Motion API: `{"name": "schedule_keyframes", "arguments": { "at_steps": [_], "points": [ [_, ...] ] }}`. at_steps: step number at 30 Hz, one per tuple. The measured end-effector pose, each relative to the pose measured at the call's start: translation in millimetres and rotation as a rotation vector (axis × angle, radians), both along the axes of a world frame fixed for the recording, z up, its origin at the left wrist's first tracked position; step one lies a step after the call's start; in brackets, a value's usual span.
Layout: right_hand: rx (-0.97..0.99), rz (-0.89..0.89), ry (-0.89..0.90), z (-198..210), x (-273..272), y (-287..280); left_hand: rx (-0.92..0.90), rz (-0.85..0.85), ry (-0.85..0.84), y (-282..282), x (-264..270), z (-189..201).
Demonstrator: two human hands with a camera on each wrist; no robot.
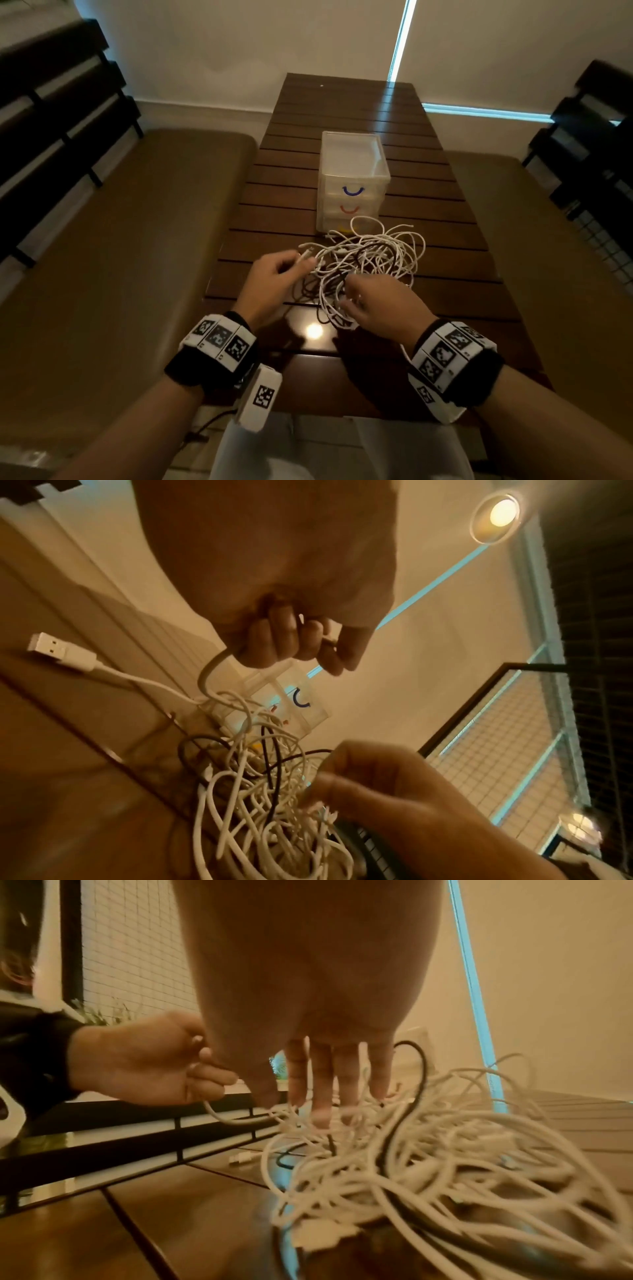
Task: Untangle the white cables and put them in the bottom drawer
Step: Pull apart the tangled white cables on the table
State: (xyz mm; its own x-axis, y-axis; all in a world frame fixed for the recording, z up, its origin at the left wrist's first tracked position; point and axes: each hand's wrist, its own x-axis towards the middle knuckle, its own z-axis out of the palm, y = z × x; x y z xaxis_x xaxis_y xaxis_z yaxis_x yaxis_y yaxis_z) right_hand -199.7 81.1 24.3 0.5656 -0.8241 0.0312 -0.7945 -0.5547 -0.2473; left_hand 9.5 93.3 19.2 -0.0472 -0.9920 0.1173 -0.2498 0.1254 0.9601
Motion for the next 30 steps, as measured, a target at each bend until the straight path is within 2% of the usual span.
{"name": "schedule_keyframes", "arguments": {
  "at_steps": [2, 4, 6, 8, 11, 14, 16, 18, 20, 23, 25, 28, 30],
  "points": [
    [-0.133, -0.04, -0.067, 6.3, 11.2, 3.6, 0.032, 0.011, 0.084, 10.6, -0.7, -2.5],
    [-0.153, -0.016, -0.176, 7.1, 29.0, 4.7, 0.095, 0.031, 0.201, 16.8, -2.8, -0.3],
    [0.02, 0.048, -0.297, 7.0, 50.0, 5.5, 0.192, 0.014, 0.34, 20.7, -5.2, 4.5],
    [0.212, 0.094, -0.334, 3.8, 68.1, 5.3, 0.211, -0.039, 0.393, 23.6, -4.0, 8.4],
    [0.288, 0.073, -0.167, -6.9, 75.4, -2.4, 0.267, -0.162, 0.353, 25.5, 8.8, 13.9],
    [0.227, 0.205, -0.094, -9.3, 68.1, -2.4, 0.305, -0.175, 0.287, 24.8, 25.9, 17.8],
    [0.188, 0.283, -0.106, -2.9, 61.5, 1.3, 0.29, -0.069, 0.396, 23.1, 36.0, 20.8],
    [0.128, 0.326, -0.136, 4.6, 56.6, 7.5, 0.271, 0.049, 0.587, 20.7, 40.3, 25.4],
    [0.06, 0.346, -0.204, 5.4, 54.0, 10.4, 0.283, 0.09, 0.661, 20.0, 35.1, 28.4],
    [-0.01, 0.374, -0.245, 4.4, 58.4, 10.3, 0.413, -0.019, 0.567, 20.2, 19.7, 23.0],
    [-0.069, 0.449, -0.251, 4.2, 61.1, 12.0, 0.507, -0.126, 0.566, 23.3, 10.9, 19.2],
    [-0.162, 0.506, -0.245, 0.4, 55.4, 16.3, 0.486, -0.132, 0.718, 20.3, 8.9, 21.3],
    [-0.139, 0.405, -0.266, -0.7, 49.2, 14.7, 0.383, -0.099, 0.814, 17.1, 14.0, 26.0]
  ]
}}
